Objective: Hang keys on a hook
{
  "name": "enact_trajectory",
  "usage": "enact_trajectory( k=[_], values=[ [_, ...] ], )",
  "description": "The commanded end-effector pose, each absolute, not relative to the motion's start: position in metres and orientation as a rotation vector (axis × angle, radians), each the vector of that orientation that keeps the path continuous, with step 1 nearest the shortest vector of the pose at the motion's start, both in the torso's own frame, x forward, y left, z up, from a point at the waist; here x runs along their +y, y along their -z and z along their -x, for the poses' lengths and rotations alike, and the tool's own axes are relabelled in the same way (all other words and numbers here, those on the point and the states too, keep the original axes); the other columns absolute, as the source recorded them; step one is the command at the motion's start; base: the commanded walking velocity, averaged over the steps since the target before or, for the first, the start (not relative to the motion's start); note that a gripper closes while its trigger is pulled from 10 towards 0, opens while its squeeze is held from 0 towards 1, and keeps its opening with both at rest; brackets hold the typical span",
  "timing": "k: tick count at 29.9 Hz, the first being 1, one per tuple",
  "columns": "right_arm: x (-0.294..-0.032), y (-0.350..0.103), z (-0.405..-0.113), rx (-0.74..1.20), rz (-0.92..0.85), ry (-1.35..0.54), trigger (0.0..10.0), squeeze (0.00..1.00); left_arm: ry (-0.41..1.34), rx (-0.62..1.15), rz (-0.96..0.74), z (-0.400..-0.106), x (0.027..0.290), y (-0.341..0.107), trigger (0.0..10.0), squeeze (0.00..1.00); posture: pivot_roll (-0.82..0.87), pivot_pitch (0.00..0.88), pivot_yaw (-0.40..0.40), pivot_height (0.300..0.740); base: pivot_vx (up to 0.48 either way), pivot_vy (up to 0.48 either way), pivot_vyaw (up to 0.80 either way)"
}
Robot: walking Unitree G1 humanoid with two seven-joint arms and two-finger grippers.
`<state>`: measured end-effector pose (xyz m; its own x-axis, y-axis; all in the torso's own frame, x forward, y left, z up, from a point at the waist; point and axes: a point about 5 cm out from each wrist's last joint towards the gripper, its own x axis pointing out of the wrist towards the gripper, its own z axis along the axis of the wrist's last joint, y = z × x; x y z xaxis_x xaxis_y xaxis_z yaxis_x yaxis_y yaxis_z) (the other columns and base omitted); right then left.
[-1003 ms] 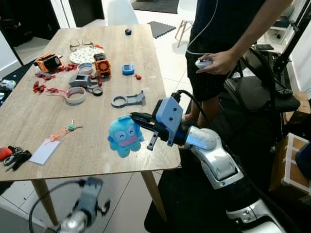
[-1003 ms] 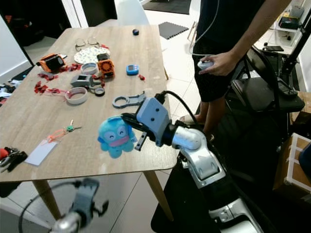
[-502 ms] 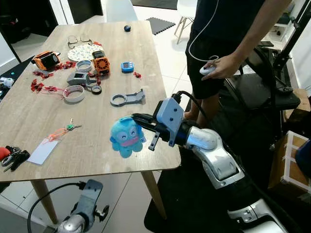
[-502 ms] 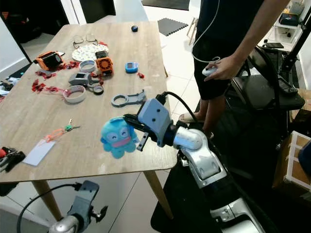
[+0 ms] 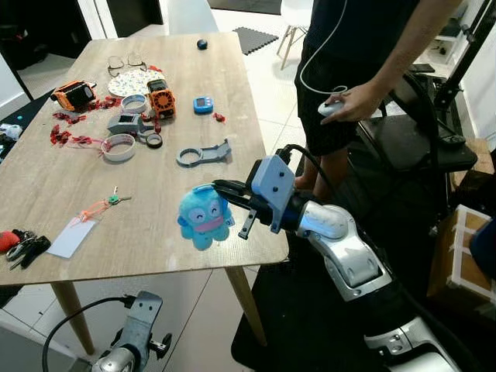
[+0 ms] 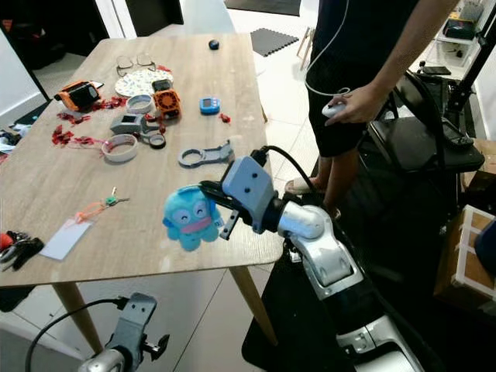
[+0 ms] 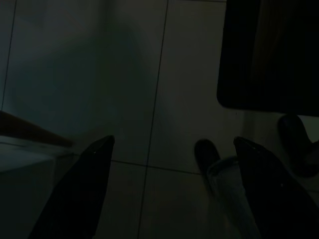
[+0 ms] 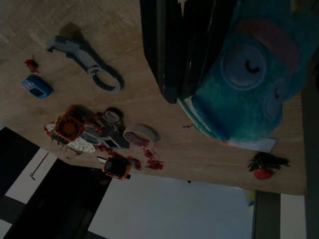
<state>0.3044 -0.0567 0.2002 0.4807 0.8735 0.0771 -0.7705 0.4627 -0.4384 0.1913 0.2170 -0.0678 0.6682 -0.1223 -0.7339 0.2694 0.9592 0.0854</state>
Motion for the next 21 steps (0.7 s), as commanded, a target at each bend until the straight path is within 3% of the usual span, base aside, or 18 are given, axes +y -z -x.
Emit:
enact_trajectory(
  k=[1, 21],
  values=[
    [-0.0556, -0.2009, -0.3038, -0.319, 0.372, -1.034, 10.0, 0.0, 0.214, 0.836, -0.194, -0.1855, 0.2203, 0.0705, 10.0, 0.0, -0.08, 0.045, 0.044, 0.74, -0.24, 0.0, 0.0],
    [-0.0558, -0.1995, -0.3041, -0.315, 0.37, -1.029, 10.0, 0.0, 0.226, 0.822, -0.204, -0.1899, 0.2212, 0.0678, 10.0, 0.0, -0.08, 0.048, 0.049, 0.74, -0.215, 0.0, 0.0]
  ],
)
